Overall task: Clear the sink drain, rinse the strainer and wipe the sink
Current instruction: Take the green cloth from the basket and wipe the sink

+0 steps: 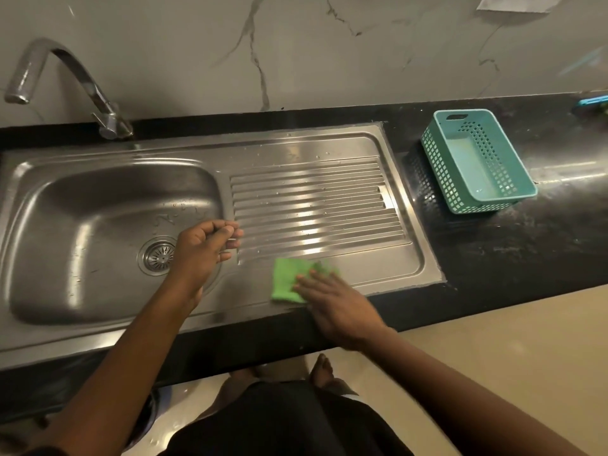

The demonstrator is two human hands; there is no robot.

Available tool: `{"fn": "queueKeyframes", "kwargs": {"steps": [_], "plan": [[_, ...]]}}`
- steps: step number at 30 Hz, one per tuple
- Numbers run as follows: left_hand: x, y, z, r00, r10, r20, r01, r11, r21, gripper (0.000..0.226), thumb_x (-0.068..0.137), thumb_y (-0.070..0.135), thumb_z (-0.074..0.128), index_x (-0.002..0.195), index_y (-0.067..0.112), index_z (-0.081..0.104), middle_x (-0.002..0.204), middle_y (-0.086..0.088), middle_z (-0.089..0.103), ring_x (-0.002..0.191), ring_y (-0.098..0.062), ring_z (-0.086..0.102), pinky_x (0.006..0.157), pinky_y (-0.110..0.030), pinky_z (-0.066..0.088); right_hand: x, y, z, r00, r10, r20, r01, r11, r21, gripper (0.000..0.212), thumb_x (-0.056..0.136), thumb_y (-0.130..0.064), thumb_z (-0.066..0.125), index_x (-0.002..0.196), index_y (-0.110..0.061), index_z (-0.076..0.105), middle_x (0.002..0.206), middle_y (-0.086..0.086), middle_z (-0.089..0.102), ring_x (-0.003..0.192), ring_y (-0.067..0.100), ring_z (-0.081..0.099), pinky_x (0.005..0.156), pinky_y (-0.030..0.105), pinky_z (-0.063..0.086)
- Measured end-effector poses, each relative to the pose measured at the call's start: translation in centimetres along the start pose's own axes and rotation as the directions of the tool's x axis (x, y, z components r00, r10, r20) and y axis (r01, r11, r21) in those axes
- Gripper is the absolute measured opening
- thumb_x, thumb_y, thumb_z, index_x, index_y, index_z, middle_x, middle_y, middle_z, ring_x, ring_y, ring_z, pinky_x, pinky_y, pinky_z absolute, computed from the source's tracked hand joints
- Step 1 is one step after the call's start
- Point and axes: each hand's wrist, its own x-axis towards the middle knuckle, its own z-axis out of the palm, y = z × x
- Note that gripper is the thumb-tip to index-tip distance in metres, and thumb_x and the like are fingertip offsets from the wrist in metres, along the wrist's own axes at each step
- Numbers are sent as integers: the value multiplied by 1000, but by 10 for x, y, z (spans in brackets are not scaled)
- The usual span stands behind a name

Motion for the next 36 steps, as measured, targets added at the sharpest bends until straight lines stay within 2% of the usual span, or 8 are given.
{"fn": "queueKeyframes", "kwargs": {"steps": [2, 5, 9, 13, 19, 25, 30, 36], "plan": [[-2, -3, -2, 1000, 2, -3, -2, 1000, 2, 17, 105, 19, 62, 107, 18, 78, 103, -2, 83, 105, -25, 76, 94, -42, 58, -31, 49, -22, 981, 185, -58, -188, 981, -52, 53, 108, -36, 45, 160, -35, 37, 169, -12, 27, 161, 11, 13, 126, 23, -12], [-4, -7, -6, 1000, -3, -12, 3, 1000, 7, 17, 105, 20, 61, 105, 21, 79, 103, -2, 83, 108, -27, 76, 97, -45, 57, -72, 111, -58, 899, 420, -123, -434, 891, -130, 53, 109, -33, 43, 161, -26, 35, 169, -4, 31, 161, 16, 17, 132, 34, -1], [-6, -12, -10, 1000, -21, -7, 21, 1000, 11, 16, 105, 20, 62, 104, 22, 78, 106, -3, 83, 109, -28, 77, 99, -47, 57, -71, 130, -69, 886, 455, -95, -463, 844, -272, 56, 111, -32, 33, 164, -17, 28, 172, 3, 22, 162, 24, 6, 132, 46, 2], [-5, -13, -14, 1000, -28, 1, 28, 999, 19, 15, 105, 20, 63, 106, 20, 78, 106, -4, 83, 109, -27, 77, 98, -46, 58, -39, 119, -64, 830, 549, -99, -558, 819, -130, 57, 112, -28, 31, 165, -10, 21, 174, 10, 16, 162, 31, 2, 132, 49, 5], [3, -14, -16, 999, -31, 40, 29, 998, 54, 16, 104, 19, 63, 108, 19, 79, 103, -1, 84, 108, -27, 77, 97, -44, 58, -19, 59, -39, 696, 689, -203, -679, 723, 124, 51, 111, -21, 35, 160, -8, 33, 170, 15, 27, 160, 35, 18, 130, 53, 15], [15, -9, -18, 998, -16, 57, 14, 999, 39, 17, 104, 20, 63, 107, 19, 79, 103, -3, 84, 107, -30, 77, 97, -46, 58, 38, -48, 6, 826, 546, -139, -521, 835, 178, 54, 112, -28, 31, 165, -18, 25, 175, 5, 13, 162, 33, 1, 132, 50, 3], [26, 0, -23, 999, -4, 54, 3, 1000, 22, 18, 105, 18, 61, 111, 14, 77, 104, -6, 82, 104, -28, 76, 90, -38, 57, 115, -121, 30, 974, 224, -24, -223, 974, 34, 68, 100, -21, 42, 165, -18, 23, 175, 5, 15, 162, 37, 3, 131, 55, 1], [41, 5, -37, 998, -7, 62, 6, 1000, 14, 18, 105, 18, 61, 113, 13, 77, 105, -6, 81, 101, -24, 75, 88, -36, 56, 95, -70, 16, 994, 67, -88, -69, 997, -22, 57, 108, -24, 42, 164, -23, 31, 172, 0, 26, 160, 26, 22, 130, 43, 16]]}}
